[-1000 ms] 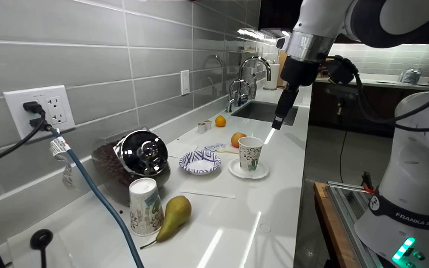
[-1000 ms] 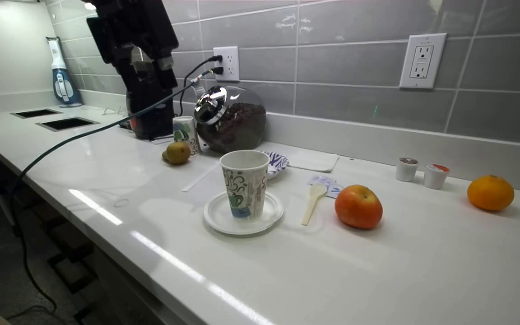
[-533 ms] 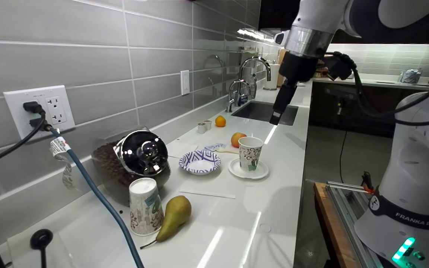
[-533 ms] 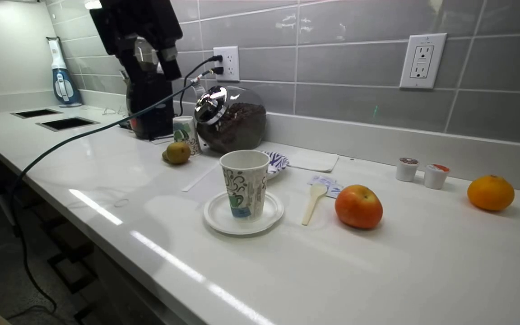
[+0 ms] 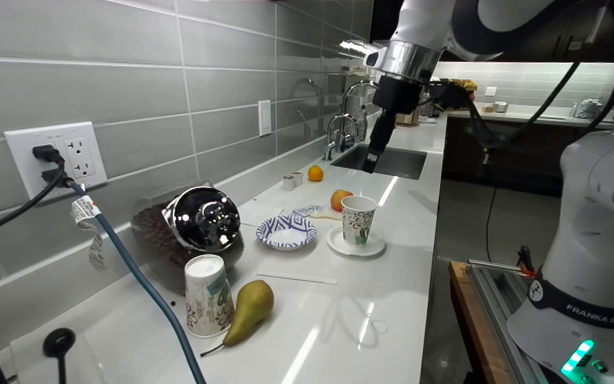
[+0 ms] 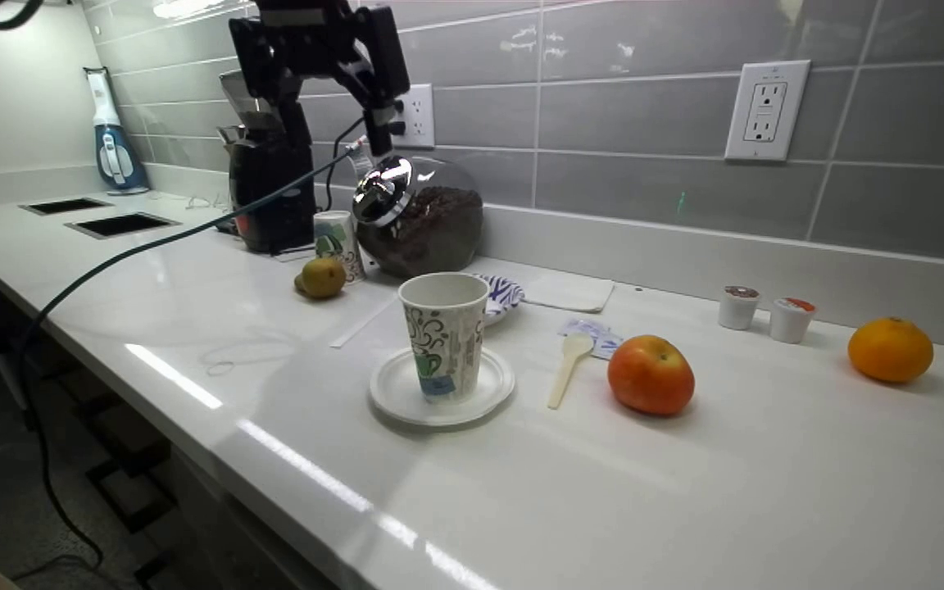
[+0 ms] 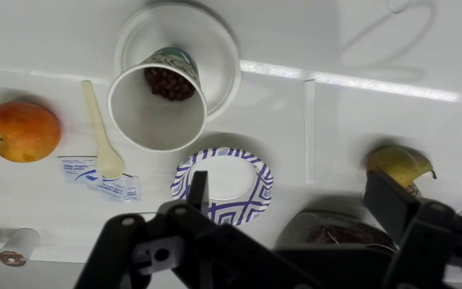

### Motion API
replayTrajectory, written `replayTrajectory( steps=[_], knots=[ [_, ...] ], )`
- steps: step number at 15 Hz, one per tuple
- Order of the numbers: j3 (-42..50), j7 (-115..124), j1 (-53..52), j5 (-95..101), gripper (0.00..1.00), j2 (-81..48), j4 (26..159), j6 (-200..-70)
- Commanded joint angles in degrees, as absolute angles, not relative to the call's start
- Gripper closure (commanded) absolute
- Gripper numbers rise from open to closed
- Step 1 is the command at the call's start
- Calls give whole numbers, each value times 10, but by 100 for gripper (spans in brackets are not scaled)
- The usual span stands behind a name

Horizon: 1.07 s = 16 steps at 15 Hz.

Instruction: Put the drinking straw inside the paper cup

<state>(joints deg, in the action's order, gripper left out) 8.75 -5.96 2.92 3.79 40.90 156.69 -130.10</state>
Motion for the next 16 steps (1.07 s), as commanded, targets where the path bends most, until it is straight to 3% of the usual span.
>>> replayTrajectory(
  steps=[1,16],
  knots=[
    [103,-93,9,3,0,324,1526,-1336],
    [29,-11,-15,-43,0,69,1444,-1413]
  ],
)
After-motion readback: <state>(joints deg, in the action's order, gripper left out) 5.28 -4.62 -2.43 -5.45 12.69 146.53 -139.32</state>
